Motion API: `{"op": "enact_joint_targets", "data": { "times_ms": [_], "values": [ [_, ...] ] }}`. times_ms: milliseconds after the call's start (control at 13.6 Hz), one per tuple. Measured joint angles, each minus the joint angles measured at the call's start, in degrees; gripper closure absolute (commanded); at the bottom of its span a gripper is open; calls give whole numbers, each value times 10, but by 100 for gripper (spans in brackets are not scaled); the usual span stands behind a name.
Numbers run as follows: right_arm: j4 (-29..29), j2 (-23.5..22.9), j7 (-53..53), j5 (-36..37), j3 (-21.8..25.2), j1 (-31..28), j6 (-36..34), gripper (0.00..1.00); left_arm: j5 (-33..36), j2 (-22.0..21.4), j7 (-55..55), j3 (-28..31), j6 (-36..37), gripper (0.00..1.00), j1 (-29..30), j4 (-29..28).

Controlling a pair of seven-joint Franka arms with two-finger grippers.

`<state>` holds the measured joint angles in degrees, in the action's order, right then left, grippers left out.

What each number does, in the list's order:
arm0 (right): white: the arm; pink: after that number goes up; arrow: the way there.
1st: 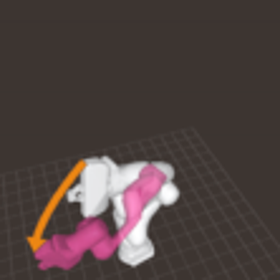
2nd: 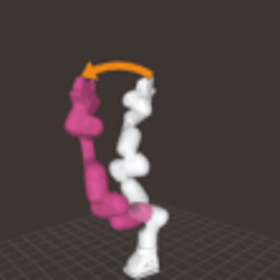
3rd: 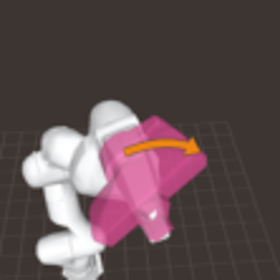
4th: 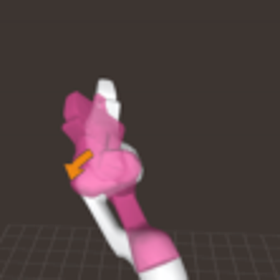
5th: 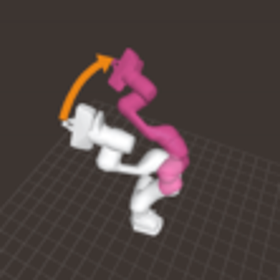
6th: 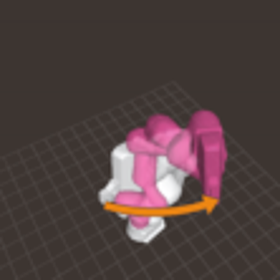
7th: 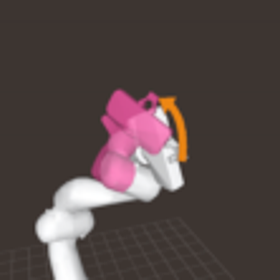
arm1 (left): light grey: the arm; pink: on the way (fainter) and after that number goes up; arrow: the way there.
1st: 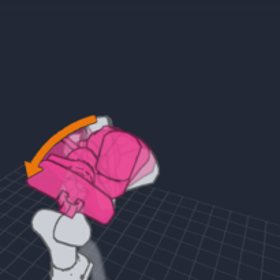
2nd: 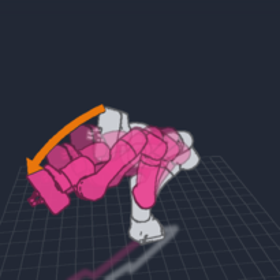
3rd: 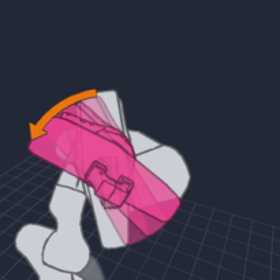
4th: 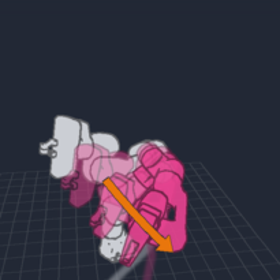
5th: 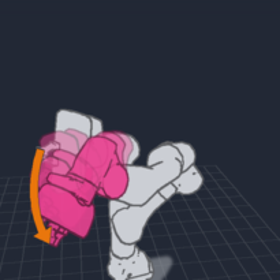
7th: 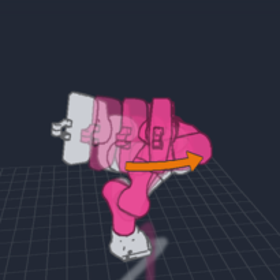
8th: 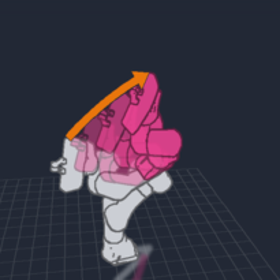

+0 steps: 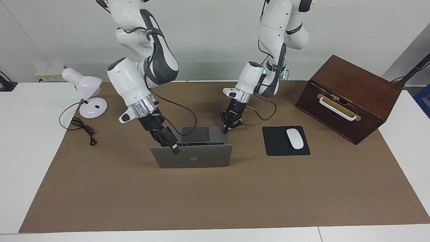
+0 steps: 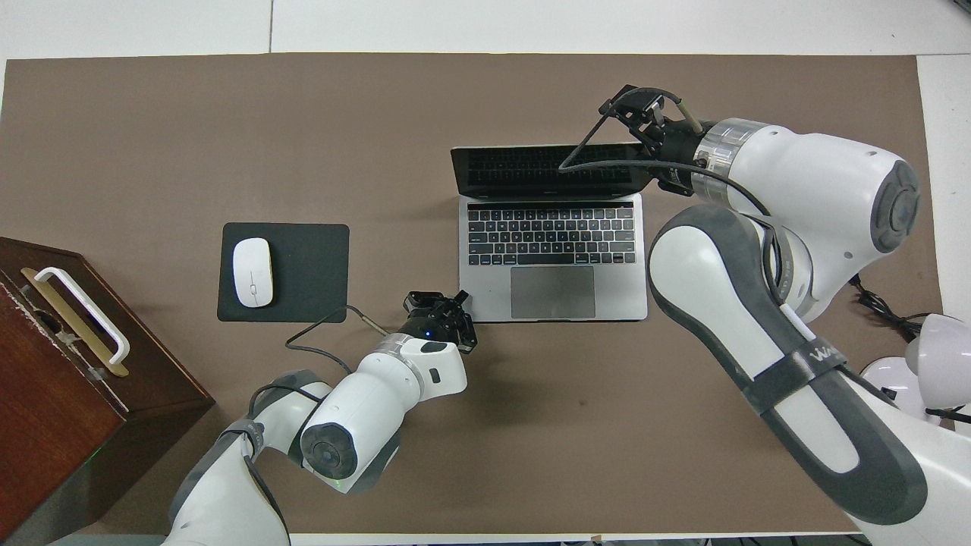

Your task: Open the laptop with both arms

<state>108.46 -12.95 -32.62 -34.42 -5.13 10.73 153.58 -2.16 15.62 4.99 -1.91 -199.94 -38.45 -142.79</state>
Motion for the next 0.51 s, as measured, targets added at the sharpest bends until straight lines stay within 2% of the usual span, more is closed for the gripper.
{"op": "enact_joint_targets", "data": {
  "times_ms": [294, 514],
  "values": [
    [-17, 9, -4, 11, 4, -13, -86, 0, 0, 0, 0, 0, 0, 100, 0, 0],
    [-38, 44, -41, 43, 16, -22, -176, 0, 0, 0, 0, 0, 0, 100, 0, 0]
  ]
}}
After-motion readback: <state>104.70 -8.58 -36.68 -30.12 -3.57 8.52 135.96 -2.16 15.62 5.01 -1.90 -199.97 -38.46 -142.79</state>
